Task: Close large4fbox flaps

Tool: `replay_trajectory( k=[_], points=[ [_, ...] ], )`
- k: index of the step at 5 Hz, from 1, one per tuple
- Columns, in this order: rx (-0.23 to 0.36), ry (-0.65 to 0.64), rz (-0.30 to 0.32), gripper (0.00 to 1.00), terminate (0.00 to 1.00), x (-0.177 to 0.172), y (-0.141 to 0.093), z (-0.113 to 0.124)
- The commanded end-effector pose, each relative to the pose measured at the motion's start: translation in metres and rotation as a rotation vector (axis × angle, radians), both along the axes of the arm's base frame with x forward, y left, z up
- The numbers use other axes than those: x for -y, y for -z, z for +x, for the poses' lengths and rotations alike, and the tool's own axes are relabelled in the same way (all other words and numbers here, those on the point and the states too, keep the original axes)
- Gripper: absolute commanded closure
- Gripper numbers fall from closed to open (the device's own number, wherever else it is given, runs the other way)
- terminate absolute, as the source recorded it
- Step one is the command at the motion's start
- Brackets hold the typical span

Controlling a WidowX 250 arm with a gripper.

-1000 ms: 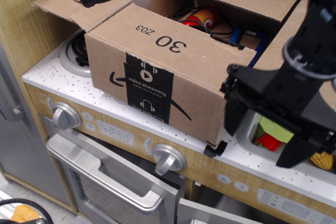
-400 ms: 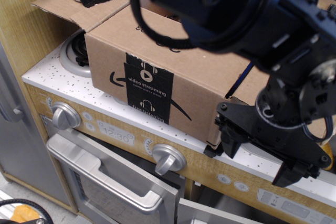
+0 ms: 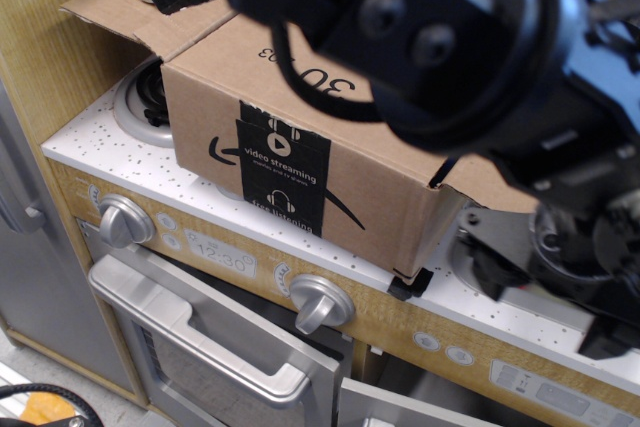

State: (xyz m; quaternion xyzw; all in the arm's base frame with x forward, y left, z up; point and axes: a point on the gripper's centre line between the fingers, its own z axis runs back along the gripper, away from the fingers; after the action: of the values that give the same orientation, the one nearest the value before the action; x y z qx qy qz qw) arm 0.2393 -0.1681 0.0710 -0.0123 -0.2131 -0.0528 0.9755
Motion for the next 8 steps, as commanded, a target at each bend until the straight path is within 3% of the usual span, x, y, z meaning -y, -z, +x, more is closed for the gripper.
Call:
replay_trajectory(
  k=[1, 2, 4, 8],
  points=[
    [0.106, 0.015, -0.063, 0.0, 0.0, 0.013, -0.011, 0.028],
    [0.112, 0.013, -0.062, 0.0, 0.0, 0.012, -0.02, 0.033],
    [0.116, 0.0, 0.058, 0.0, 0.0, 0.004, -0.066, 0.037],
    [0.119, 0.072, 0.24, 0.0, 0.0, -0.057, -0.104, 0.05]
  ],
)
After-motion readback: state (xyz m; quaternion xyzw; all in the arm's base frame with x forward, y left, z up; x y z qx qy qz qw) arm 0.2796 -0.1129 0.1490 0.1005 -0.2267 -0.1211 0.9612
